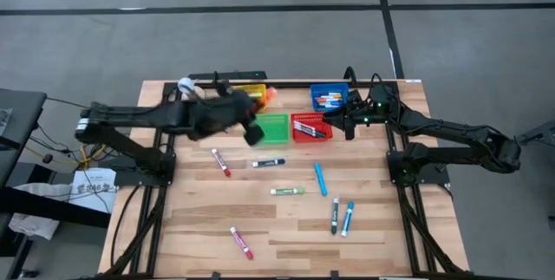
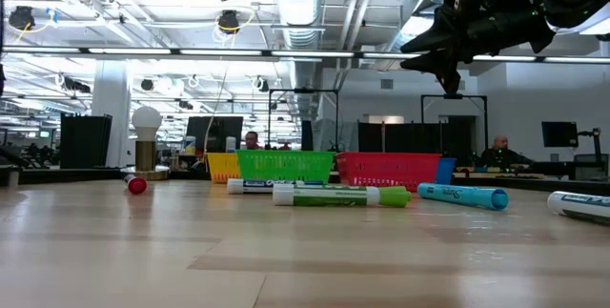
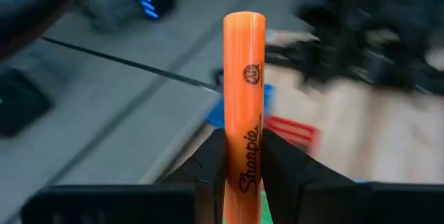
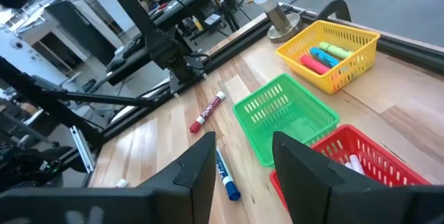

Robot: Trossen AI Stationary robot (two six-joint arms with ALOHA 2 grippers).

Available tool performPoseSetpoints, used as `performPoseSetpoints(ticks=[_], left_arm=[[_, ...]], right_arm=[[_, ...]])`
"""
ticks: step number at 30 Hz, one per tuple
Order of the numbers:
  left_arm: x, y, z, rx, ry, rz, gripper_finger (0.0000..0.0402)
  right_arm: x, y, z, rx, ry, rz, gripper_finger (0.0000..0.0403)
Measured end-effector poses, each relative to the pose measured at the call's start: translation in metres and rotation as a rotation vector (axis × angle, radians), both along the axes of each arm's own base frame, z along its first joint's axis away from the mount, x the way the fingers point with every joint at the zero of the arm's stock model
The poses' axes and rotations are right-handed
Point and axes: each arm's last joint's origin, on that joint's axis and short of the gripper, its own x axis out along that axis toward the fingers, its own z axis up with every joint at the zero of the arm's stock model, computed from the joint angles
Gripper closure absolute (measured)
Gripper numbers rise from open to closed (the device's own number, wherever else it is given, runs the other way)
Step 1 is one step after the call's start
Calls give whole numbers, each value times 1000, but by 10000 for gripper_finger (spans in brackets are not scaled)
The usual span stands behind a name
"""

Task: Pick & Place Markers
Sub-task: Put the orange highlighter into the yellow bin

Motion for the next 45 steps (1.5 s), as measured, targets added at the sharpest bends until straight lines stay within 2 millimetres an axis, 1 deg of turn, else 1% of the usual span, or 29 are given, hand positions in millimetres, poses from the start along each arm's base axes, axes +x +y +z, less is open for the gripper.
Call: performPoseSetpoints(ticks=[2,5,8,10,13,20,25,29,32,35,39,42,45], left_arm=[[-12,7,11,48,-19,43,336],[-21,16,18,95,-9,67,336],[-21,29,18,166,57,79,336],[-17,41,14,221,125,94,336],[-9,65,3,279,246,94,336],[4,138,-33,295,497,94,336],[4,183,-62,229,618,40,336],[3,209,-84,143,643,-25,336],[2,220,-97,71,648,-80,336],[0,227,-110,-7,662,-137,336],[-3,233,-130,-122,722,-187,336],[-1,237,-143,-195,713,-216,336],[3,241,-156,-229,729,-233,336]], right_arm=[[0,0,0,0,0,-1,272],[0,0,0,0,0,-1,272],[0,0,0,0,0,-1,272],[0,0,0,0,0,-1,272],[0,0,0,0,0,-1,272],[0,0,0,0,0,-1,272],[0,0,0,0,0,-1,272],[0,0,0,0,0,-1,272],[0,0,0,-1,0,-2,272],[0,0,0,-1,0,-2,272],[0,0,0,-1,0,-2,272],[0,0,0,-1,0,-2,272],[0,0,0,-1,0,-2,272]])
